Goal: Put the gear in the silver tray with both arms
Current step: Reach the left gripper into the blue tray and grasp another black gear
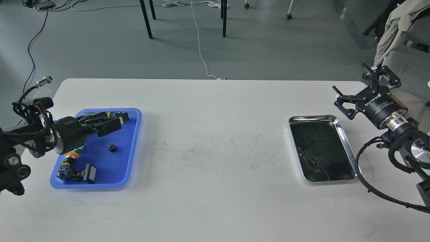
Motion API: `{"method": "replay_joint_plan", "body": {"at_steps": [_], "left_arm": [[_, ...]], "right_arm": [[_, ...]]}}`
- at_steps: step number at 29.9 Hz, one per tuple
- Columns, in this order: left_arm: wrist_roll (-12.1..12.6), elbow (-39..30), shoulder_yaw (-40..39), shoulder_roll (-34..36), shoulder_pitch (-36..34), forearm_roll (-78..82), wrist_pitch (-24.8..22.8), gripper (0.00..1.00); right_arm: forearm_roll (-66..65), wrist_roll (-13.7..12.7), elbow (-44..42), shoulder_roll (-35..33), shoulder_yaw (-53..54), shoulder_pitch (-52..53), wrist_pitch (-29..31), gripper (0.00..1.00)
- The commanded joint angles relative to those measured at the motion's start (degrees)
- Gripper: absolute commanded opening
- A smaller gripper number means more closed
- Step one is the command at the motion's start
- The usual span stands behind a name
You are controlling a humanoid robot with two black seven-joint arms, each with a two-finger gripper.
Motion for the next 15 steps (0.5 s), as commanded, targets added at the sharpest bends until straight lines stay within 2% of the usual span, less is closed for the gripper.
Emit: {"method": "replay_joint_plan", "body": {"at_steps": [1, 8, 15], "left_arm": [[-0.7, 3.0, 2.3, -2.3, 1.0, 4.7, 2.5, 0.97], [-0.7, 11.3, 5.1, -6.5, 3.0, 6.6, 6.9, 0.96], [-1.4, 16.6, 5.1, -9.5, 3.1, 8.4, 7.1, 0.95]], "right_arm": [[-0.2, 0.0, -0.5, -0.6, 0.1, -0.1, 0.0, 0.96], [-0.4, 0.0, -1.9, -1.0, -0.1, -0.1, 0.2, 0.96], [-0.4, 0.1, -2.2, -1.0, -3.0, -0.2, 0.2, 0.96]]}}
